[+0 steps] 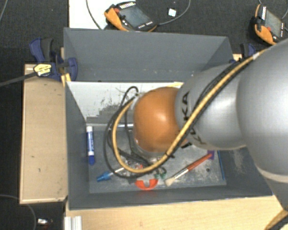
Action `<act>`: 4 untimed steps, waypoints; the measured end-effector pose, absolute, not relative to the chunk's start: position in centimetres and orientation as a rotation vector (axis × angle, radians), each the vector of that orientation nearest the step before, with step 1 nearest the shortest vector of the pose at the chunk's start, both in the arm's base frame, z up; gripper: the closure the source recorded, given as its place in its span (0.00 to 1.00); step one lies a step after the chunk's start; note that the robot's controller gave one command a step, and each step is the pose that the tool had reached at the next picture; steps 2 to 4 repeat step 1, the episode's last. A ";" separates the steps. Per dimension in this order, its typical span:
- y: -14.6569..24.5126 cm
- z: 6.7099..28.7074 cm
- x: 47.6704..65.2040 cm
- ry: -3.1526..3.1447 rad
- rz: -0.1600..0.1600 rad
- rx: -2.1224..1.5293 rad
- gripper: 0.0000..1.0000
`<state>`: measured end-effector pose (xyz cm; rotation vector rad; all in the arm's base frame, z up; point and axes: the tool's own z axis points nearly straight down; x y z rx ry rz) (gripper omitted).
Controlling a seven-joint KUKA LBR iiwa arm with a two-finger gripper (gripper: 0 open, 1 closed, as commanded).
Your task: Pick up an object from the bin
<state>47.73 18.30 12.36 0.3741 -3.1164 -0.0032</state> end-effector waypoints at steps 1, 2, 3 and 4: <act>18.3 15.9 47.8 -3.120 -0.004 0.374 1.00; 18.3 15.9 47.8 -3.120 -0.004 0.374 1.00; 18.3 15.9 47.8 -3.120 -0.004 0.374 1.00; 18.3 15.9 47.8 -3.120 -0.004 0.374 1.00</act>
Offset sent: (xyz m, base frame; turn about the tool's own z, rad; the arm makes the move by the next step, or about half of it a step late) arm 0.0008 0.0005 0.0455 0.0000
